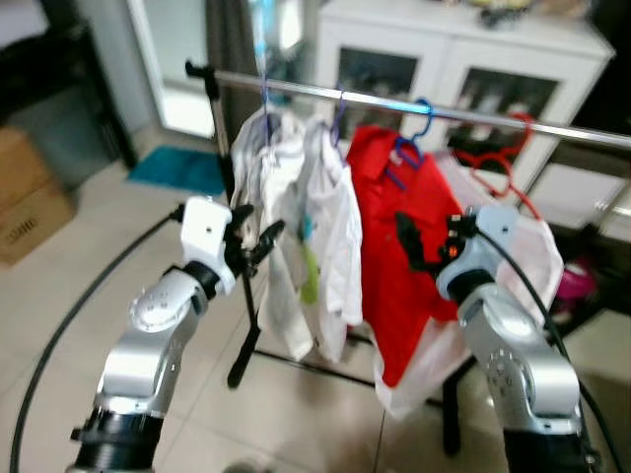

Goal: Hang hanger

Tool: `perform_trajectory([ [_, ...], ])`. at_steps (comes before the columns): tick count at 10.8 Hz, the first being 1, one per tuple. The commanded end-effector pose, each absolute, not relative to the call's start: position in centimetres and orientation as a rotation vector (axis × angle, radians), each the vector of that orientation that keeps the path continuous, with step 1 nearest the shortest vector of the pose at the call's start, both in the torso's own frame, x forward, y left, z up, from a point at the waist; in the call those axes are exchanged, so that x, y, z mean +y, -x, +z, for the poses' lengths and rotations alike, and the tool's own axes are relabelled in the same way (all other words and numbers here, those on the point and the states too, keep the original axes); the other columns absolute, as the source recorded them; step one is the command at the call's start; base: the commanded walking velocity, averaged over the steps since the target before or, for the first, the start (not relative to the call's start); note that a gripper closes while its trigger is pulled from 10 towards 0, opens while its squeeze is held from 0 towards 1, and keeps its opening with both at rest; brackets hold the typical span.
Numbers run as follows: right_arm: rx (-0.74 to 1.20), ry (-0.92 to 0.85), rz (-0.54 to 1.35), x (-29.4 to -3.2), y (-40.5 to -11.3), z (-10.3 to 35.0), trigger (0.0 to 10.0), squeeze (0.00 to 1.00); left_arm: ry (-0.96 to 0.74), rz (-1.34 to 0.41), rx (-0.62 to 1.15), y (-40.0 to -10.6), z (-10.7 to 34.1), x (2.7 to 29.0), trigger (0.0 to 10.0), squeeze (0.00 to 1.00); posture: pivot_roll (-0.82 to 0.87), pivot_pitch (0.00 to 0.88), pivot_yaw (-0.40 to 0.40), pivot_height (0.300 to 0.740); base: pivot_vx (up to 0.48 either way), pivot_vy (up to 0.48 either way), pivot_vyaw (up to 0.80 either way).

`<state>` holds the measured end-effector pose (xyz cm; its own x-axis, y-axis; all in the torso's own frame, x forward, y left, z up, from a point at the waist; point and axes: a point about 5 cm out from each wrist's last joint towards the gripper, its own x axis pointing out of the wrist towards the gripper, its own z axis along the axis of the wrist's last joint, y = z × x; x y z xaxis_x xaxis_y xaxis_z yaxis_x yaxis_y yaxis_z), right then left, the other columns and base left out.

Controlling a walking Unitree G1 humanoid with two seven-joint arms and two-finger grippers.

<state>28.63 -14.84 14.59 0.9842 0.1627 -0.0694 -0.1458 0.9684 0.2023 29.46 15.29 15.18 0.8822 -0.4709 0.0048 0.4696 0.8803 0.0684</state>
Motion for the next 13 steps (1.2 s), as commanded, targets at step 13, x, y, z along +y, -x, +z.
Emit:
perform_trajectory([
  [13,0.096,-0.152,0.224,-13.2,-28.9,14.7,10.0,1.00,-0.050,-0.465,-0.005,-29.4,14.9,15.4,10.0,0.00,-0.10,0.000,-0.029,0.740,0.000,0.199,0.25],
])
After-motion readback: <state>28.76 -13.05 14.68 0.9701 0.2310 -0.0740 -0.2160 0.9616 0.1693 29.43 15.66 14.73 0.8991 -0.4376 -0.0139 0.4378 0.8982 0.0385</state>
